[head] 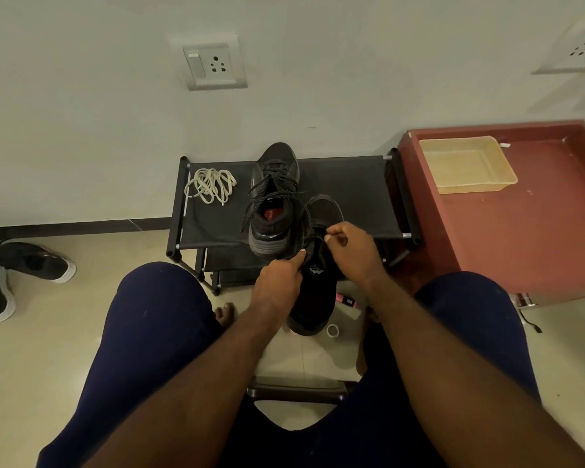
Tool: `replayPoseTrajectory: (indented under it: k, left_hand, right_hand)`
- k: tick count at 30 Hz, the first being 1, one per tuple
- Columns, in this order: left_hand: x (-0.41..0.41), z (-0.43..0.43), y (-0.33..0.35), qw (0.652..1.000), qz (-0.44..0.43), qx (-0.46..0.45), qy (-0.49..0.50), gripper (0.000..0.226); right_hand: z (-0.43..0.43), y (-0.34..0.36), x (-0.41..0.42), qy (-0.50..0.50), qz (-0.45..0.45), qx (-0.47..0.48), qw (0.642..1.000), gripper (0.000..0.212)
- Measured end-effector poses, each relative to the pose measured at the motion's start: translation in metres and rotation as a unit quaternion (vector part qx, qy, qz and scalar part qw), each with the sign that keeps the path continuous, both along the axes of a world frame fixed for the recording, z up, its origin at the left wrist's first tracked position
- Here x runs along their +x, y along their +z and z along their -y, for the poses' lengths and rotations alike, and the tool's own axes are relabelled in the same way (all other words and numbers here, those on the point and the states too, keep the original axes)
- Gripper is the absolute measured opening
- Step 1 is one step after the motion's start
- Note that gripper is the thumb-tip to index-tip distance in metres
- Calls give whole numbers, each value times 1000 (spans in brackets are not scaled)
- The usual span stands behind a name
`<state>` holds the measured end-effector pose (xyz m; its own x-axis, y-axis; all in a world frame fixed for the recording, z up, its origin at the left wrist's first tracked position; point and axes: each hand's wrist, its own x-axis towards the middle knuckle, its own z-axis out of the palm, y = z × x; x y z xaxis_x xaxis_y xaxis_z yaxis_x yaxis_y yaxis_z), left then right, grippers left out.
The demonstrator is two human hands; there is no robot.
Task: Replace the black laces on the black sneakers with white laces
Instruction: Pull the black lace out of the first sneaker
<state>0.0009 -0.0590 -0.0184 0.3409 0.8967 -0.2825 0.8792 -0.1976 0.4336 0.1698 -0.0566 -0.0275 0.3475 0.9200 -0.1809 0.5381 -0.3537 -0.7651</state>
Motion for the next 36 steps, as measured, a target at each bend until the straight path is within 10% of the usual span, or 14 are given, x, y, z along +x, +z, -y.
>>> replayPoseTrajectory:
  k: [11, 14, 18, 23, 31, 33, 36]
  left_hand:
    - [2, 1, 0, 1000, -17, -7, 1, 52]
    - [1, 2, 2, 1000, 6, -6, 18, 50]
    - [1, 2, 2, 1000, 13, -3, 13, 50]
    - [2, 1, 4, 1000, 14, -14, 12, 50]
    - [2, 2, 4, 1000, 9, -13, 13, 50]
    - [2, 3, 5, 1000, 13, -12, 13, 51]
    - [2, 3, 7, 1000, 14, -12, 17, 50]
  right_hand:
    - [-3, 2, -14, 49, 171, 16, 984, 6]
    - [-3, -4, -14, -149, -35, 23, 988, 8]
    - [-3, 6, -10, -247, -351, -17, 903, 11]
    - [-5, 11, -4, -25, -80, -28, 996, 17]
    - [-2, 9, -13, 53, 205, -14, 977, 14]
    - [-2, 7, -13, 17, 143, 19, 989, 12]
    - [-10, 14, -8, -219, -185, 51, 957, 9]
